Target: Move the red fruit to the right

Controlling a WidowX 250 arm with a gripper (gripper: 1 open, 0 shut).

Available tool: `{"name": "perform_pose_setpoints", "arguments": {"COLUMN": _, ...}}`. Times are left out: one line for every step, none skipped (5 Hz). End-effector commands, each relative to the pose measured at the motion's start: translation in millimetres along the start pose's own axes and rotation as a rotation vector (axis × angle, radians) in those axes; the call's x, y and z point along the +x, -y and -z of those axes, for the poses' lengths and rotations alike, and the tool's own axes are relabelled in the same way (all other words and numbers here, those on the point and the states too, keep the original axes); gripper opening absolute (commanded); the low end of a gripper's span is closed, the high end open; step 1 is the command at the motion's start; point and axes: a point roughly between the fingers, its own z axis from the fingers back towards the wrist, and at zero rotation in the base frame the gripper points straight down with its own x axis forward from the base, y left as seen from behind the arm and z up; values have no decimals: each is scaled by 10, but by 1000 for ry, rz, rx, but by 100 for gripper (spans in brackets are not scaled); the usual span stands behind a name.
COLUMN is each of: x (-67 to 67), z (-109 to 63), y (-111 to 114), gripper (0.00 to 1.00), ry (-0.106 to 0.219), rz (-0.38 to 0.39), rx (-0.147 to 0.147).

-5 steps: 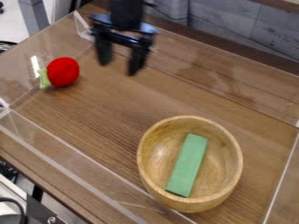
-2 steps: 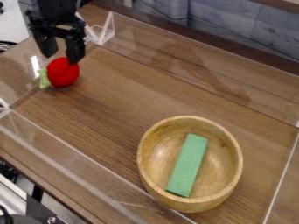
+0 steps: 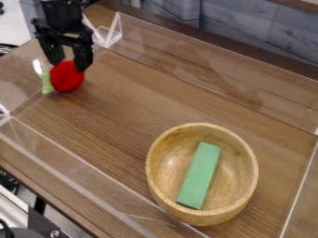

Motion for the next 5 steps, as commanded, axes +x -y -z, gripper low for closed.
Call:
{"name": "perform_pose_setpoints", "arguments": {"x": 136, "z": -112, "y": -144, "gripper": 100, "ry": 54, "rz": -25, "rx": 27}}
{"name": "perform_pose_setpoints", "arguments": {"x": 176, "z": -88, "y": -184, "gripper": 100, "ry": 53, "rz": -35, "rx": 26}}
{"name": "perform_pose_setpoints", "arguments": {"x": 203, "z": -61, "y": -211, "gripper": 100, "ry": 49, "rz": -43, "rx": 20}}
{"name": "perform_pose_setpoints", "arguments": {"x": 223, "z": -38, "y": -239, "gripper": 100, "ry": 45, "rz": -49, "rx": 16}}
{"name": "perform_pose_setpoints", "arguments": {"x": 235, "z": -22, "y": -254, "gripper": 100, "ry": 43, "rz": -56, "rx": 8}}
